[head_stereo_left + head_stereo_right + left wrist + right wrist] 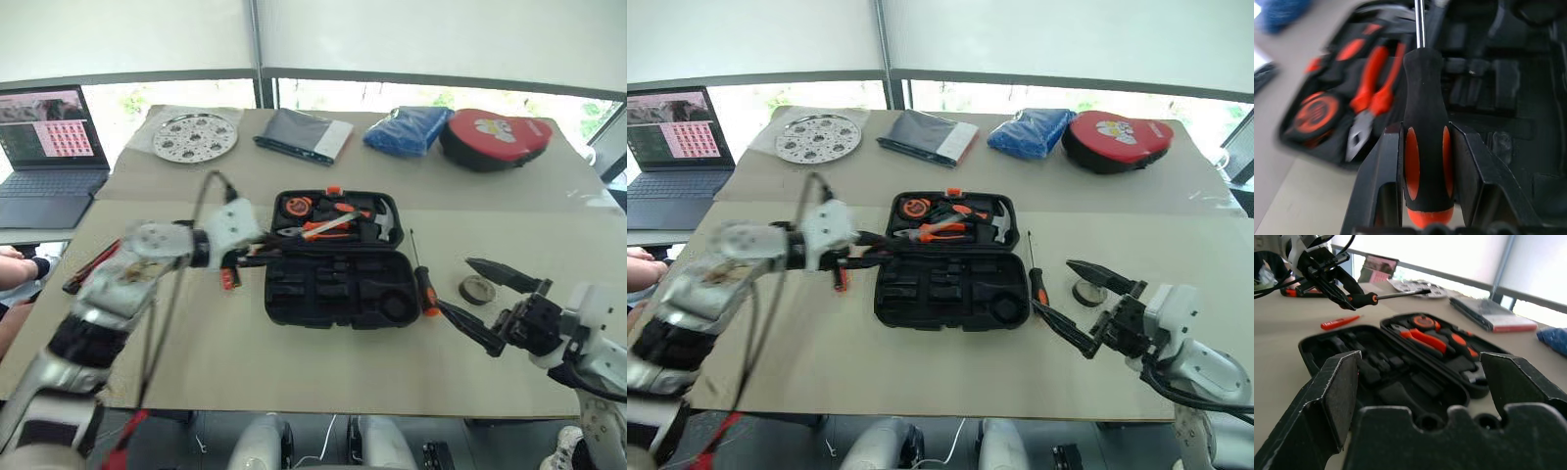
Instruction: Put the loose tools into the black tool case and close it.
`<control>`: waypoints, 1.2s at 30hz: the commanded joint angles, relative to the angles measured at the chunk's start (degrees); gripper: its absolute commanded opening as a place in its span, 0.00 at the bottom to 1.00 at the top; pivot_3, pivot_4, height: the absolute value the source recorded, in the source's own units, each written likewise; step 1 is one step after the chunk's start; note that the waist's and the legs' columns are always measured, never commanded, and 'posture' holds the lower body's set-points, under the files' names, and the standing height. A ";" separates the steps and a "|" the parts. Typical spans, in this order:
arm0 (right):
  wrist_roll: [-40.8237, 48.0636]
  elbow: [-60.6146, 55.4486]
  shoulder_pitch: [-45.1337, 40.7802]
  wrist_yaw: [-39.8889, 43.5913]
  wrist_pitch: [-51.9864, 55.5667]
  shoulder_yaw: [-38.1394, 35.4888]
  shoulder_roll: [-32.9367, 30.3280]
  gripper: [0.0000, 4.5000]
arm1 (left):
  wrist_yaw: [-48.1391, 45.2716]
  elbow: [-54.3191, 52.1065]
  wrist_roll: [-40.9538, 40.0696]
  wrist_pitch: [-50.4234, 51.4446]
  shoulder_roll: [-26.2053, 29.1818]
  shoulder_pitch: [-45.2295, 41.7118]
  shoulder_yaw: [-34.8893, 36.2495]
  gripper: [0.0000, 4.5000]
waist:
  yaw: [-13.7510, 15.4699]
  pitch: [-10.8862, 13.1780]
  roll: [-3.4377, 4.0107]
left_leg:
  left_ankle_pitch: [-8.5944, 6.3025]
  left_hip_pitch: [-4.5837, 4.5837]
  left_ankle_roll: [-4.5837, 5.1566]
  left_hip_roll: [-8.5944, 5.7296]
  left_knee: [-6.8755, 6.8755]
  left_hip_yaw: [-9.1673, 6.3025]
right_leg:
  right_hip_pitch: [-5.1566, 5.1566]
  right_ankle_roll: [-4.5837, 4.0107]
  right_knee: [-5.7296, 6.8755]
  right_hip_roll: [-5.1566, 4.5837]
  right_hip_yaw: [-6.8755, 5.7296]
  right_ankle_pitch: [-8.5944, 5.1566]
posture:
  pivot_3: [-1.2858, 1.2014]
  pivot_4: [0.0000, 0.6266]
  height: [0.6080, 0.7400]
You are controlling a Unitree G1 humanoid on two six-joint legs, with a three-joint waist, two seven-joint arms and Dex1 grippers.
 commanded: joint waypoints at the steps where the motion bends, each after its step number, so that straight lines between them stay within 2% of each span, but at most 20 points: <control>1: 0.34 -3.12 1.74 0.01 -0.97 -0.19 1.33 1.00 | -3.28 5.68 7.25 -1.00 -2.77 -5.82 -5.14 0.21 | -0.59 0.01 -0.01 | 0.00 -0.05 0.00 0.01 0.01 -0.06 | -0.01 0.01 -0.01 0.02 -0.05 0.00 | 0.52 0.24 1.00; 9: 0.66 -4.51 5.25 0.14 -1.22 -0.43 3.78 1.00 | -4.54 9.95 13.69 -0.24 -8.43 -9.24 -8.01 0.21 | -0.55 0.02 -0.02 | -0.18 -0.35 0.31 0.04 0.25 -0.17 | -0.16 0.33 -0.12 -0.10 -0.08 0.05 | 0.52 0.24 1.00; 13: 0.71 -3.91 5.64 0.68 -1.49 -0.65 4.00 1.00 | -4.38 11.88 17.20 0.15 -9.58 -9.92 -8.63 0.21 | -0.58 0.03 -0.01 | -0.38 -0.42 0.66 0.01 0.67 -0.16 | -0.06 0.53 -0.10 -0.25 -0.06 0.12 | 0.52 0.24 1.00; 20: 0.94 -3.77 6.19 1.54 -1.49 0.09 5.14 1.00 | -3.86 12.07 17.18 0.34 -12.02 -9.40 -6.49 0.21 | -0.20 0.03 -0.01 | -0.44 -0.43 0.77 -0.02 0.85 -0.14 | 0.02 0.64 -0.10 -0.32 -0.03 0.19 | 0.52 0.24 1.00; 22: 1.14 -4.05 6.62 1.80 -1.16 0.59 5.58 1.00 | -1.90 11.35 14.76 -1.83 -14.04 -8.88 -3.53 0.43 | -0.05 0.03 -0.01 | -0.44 -0.43 0.76 -0.02 0.86 -0.15 | 0.02 0.64 -0.08 -0.33 -0.03 0.19 | 0.52 0.24 1.00; 23: 1.18 -4.16 6.72 1.88 -1.00 0.77 5.74 1.00 | -1.03 11.00 13.88 -1.72 -14.86 -8.75 -2.31 0.46 | 0.13 0.02 0.00 | -0.44 -0.43 0.77 -0.02 0.85 -0.14 | 0.02 0.64 -0.08 -0.33 -0.03 0.19 | 0.52 0.24 1.00; 25: 1.12 -4.28 6.81 2.03 -0.87 1.17 5.97 1.00 | -0.70 10.06 12.63 -3.51 -15.45 -7.98 -0.64 0.62 | 0.38 0.03 -0.01 | -0.45 -0.45 0.77 -0.02 0.95 -0.16 | 0.03 0.66 -0.08 -0.37 -0.05 0.20 | 0.52 0.24 1.00; 30: 0.83 -3.77 6.44 2.23 -0.98 2.01 6.26 1.00 | -1.12 7.28 9.61 -4.65 -15.48 -4.12 2.81 0.62 | -0.19 0.02 0.01 | -0.48 -0.46 0.83 0.00 1.03 -0.15 | 0.02 0.67 -0.05 -0.36 -0.02 0.21 | 0.52 0.24 1.00; 32: 0.71 -3.43 6.20 2.32 -1.09 2.15 6.33 1.00 | -0.49 7.13 6.53 -2.15 -17.02 -2.21 5.33 0.62 | -0.39 0.02 0.01 | -0.46 -0.45 0.80 0.00 1.02 -0.16 | 0.02 0.67 -0.03 -0.36 -0.03 0.22 | 0.52 0.24 1.00; 35: 0.43 -3.21 5.99 2.28 -1.29 2.50 6.56 1.00 | 0.31 9.59 4.85 -1.36 -18.24 -0.44 7.23 0.46 | -0.43 0.02 0.01 | -0.46 -0.45 0.80 0.00 1.05 -0.16 | 0.04 0.67 0.00 -0.37 -0.04 0.22 | 0.52 0.24 1.00; 36: 0.38 -3.18 6.01 2.29 -1.35 2.57 6.66 1.00 | 1.55 11.09 4.91 -1.97 -18.93 -0.19 7.76 0.38 | -0.42 0.02 0.01 | -0.46 -0.45 0.80 0.00 1.06 -0.16 | 0.04 0.68 0.00 -0.37 -0.04 0.22 | 0.52 0.24 1.00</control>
